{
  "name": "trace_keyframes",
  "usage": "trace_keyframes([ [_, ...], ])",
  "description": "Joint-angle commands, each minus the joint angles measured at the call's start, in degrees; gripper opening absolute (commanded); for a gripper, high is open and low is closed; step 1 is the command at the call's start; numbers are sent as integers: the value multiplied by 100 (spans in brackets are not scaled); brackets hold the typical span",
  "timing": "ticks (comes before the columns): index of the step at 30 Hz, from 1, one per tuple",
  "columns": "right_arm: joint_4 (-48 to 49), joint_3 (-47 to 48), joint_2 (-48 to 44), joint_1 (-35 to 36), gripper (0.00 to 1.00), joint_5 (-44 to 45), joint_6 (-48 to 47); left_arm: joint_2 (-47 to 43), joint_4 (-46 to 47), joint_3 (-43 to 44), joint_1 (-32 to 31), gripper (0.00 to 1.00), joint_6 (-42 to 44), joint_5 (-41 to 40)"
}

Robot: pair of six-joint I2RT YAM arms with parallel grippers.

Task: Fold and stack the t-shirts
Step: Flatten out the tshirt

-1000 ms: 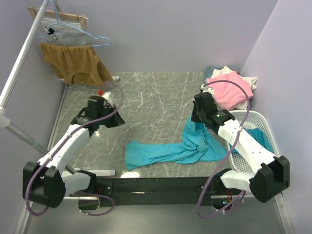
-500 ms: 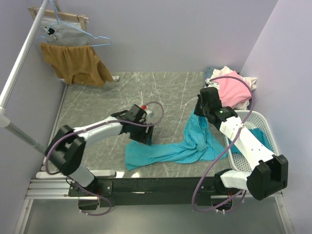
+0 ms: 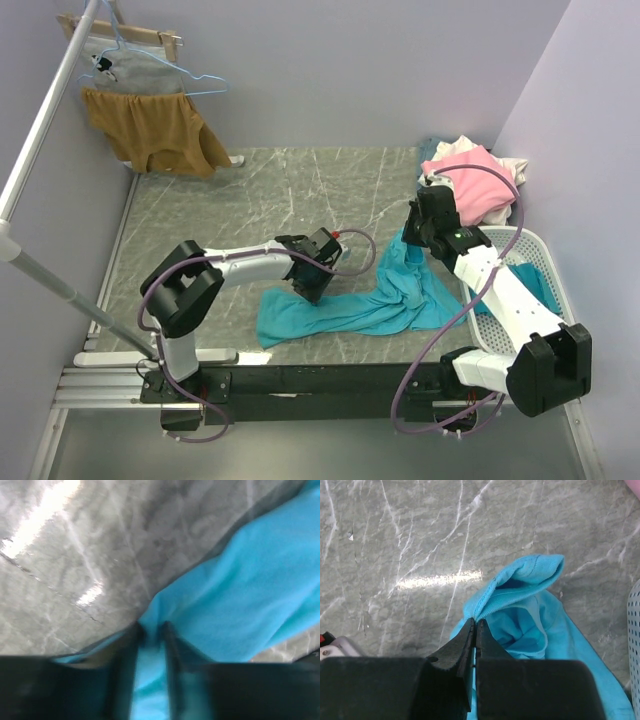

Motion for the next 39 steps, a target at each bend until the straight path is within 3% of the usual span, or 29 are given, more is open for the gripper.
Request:
trace_keyframes([
  [1,216,-49,-208,-79,0,-132,-77,304,-187,118,-140,1,188,-486],
  [7,67,-14,-462,-141,0,-89,-95,-448,-81,188,-44,1,-154,-1187],
  [10,-30,-67,-604,-193,0,201,-60,-1407,5,171,491,1,-479,-1470],
  [15,-4,-40,-218,-396,0,342,11,-2725,445,-286,1915,1,-875,-1760],
  [19,198,214,667,-457,0,263,239,-2684,586,-558,2233,1,-1147,-2243],
  [20,398,293,818,-457,7,306,344,-2631,613,-603,2277,1,-1244,-2462],
  [22,662,372,1274,-492,11,569,441,-2517,884,-804,2294,1,-1419,-2551],
  [23,873,495,1451,-501,28,658,537,-2473,1007,-866,2347,1,-1464,-2586],
  [24,823,652,1653,-545,38,650,564,-2386,1148,-910,2373,1,-1499,-2639],
  [27,778,996,2155,-563,50,554,521,-2175,1263,-893,2426,1,-1465,-2561],
  [39,1033,-241,1445,-414,53,-880,521,-1638,1351,-682,2435,1,-1341,-2332],
])
